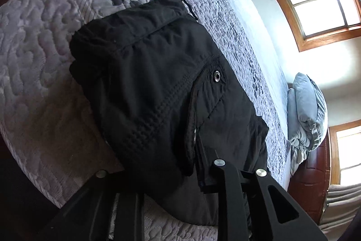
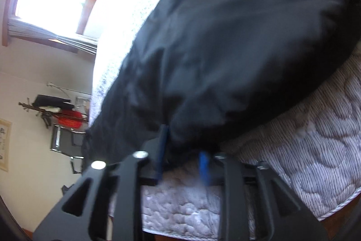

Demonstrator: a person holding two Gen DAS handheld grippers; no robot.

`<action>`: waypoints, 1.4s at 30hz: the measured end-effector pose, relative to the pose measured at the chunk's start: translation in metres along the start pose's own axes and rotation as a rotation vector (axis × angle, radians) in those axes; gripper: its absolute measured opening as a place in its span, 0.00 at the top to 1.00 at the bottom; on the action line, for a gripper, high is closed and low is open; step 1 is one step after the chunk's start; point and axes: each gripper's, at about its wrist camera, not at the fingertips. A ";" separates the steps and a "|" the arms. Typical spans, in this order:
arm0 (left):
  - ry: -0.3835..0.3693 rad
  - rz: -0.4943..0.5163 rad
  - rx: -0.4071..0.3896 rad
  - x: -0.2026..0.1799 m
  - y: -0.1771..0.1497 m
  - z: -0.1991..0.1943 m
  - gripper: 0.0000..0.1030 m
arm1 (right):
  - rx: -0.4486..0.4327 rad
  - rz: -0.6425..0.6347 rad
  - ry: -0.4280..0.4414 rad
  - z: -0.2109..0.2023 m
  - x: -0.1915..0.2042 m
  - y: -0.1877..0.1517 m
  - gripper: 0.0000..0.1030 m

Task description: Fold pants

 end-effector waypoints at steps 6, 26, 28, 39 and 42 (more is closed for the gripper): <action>0.123 0.140 -0.055 -0.025 -0.026 -0.007 0.22 | -0.128 0.101 -0.017 -0.045 -0.036 -0.003 0.35; 0.383 0.339 -0.054 -0.059 -0.101 0.001 0.04 | -0.295 0.278 -0.069 -0.070 -0.094 0.042 0.72; 0.387 0.330 -0.035 -0.056 -0.097 0.007 0.04 | -0.290 0.237 -0.053 -0.072 -0.091 0.051 0.86; 0.391 0.341 -0.005 -0.059 -0.098 0.019 0.04 | -0.371 -0.011 -0.119 -0.113 -0.062 0.047 0.91; 0.392 0.341 0.008 -0.059 -0.099 0.020 0.04 | -0.298 0.109 -0.141 -0.087 -0.103 0.040 0.90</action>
Point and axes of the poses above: each gripper's, at about its wrist camera, not at the fingertips, and z roughly the way its jaws point, x to its left, y to its top, and after that the axes turned 5 degrees about -y, right-handed
